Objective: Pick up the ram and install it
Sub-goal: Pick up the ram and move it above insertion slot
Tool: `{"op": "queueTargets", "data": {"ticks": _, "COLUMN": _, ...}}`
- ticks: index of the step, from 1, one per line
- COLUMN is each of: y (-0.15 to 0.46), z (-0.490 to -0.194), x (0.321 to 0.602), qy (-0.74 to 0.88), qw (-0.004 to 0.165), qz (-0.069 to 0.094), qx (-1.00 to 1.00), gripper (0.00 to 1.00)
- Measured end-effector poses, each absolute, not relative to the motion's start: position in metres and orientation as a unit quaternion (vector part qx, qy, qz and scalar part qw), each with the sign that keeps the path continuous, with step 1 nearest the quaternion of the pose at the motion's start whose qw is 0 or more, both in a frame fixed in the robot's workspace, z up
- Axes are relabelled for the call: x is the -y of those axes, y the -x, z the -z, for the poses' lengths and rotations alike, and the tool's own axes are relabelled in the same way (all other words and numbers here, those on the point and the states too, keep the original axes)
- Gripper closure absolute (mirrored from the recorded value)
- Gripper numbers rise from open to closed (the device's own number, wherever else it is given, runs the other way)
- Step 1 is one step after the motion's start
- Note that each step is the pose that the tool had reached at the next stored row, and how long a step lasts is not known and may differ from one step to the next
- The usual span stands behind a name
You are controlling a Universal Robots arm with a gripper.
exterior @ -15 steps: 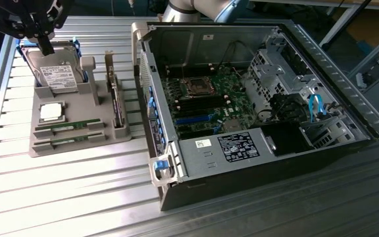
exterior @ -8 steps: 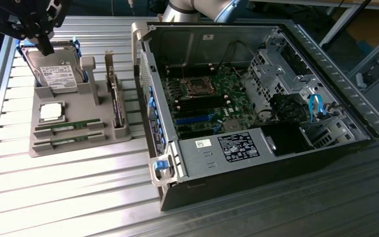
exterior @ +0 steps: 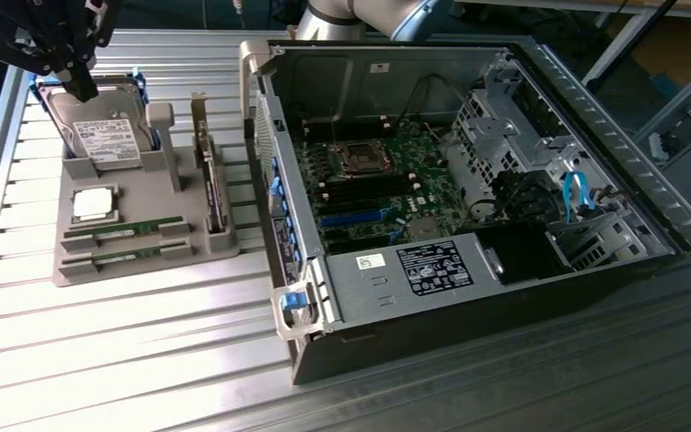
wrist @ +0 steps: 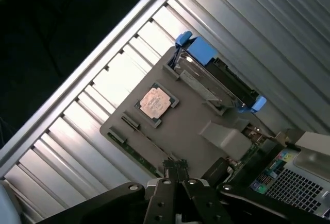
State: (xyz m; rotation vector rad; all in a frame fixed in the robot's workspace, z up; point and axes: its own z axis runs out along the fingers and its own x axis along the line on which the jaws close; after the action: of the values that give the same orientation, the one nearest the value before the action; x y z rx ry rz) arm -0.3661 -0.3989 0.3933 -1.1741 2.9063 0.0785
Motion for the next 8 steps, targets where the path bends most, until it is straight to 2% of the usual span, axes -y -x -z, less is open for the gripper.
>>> {"op": "queueTargets", "data": {"ticks": 8, "y": 0.3661, "z": -0.3933, "x": 0.3989, "qy": 0.442, "qw": 0.001, "qz": -0.025, "qx": -0.897, "gripper": 0.90}}
